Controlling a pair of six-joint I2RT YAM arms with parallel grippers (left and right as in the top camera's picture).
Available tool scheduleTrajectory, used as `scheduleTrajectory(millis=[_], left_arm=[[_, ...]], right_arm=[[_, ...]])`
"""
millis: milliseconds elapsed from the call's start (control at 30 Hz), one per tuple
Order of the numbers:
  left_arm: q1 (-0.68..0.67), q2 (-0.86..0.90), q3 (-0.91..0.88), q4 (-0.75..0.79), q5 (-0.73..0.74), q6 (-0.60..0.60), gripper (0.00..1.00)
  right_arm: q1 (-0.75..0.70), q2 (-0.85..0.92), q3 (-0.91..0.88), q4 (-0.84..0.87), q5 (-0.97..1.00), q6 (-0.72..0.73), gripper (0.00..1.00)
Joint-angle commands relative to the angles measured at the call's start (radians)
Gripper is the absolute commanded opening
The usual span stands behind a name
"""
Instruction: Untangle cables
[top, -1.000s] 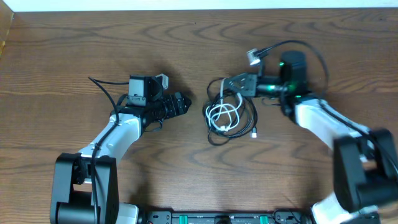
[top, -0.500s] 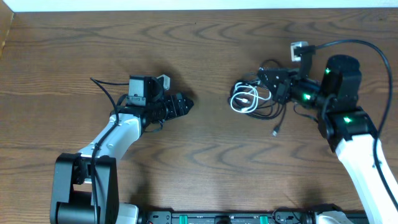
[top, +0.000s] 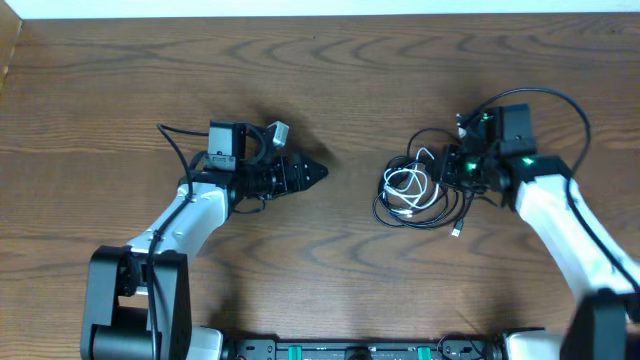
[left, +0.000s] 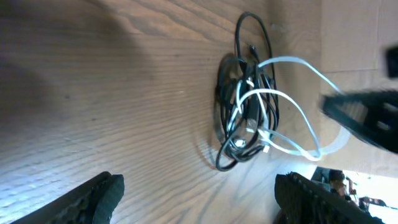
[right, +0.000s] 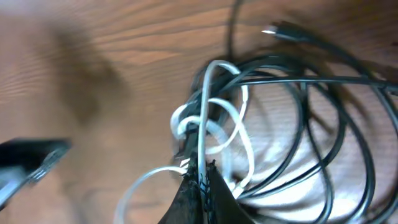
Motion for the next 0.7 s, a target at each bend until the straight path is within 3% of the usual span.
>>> scheduleTrajectory(millis=[0,167,367,500,667], left_arm=[[-0.04,-0.012,0.004,0.001,0.038,0.021,0.84],[-0.098,-0.012,0.004,0.011,-0.002,0.021,0.84],[-0.126,-0.012,0.004,0.011,-0.105,0.021,0.84],[-0.126,-0.012,0.004,0.012,-0.11,0.021,0.84],[-0.126,-0.012,0.004,0.01,-0.225,0.021,0.84]], right_arm=[[-0.004,0.102,0.003,0.024,0.079,0.01,0.01],[-0.004,0.211,0.003,-0.002,0.185,0.023,0.01],[-0.004,0.205,0.003,-0.12,0.405,0.024,0.02],[-0.004,0.204,0.003,-0.169,0.518,0.023,0.24],[-0.004,0.199,0.032,-0.172,0.565,0.023,0.5]])
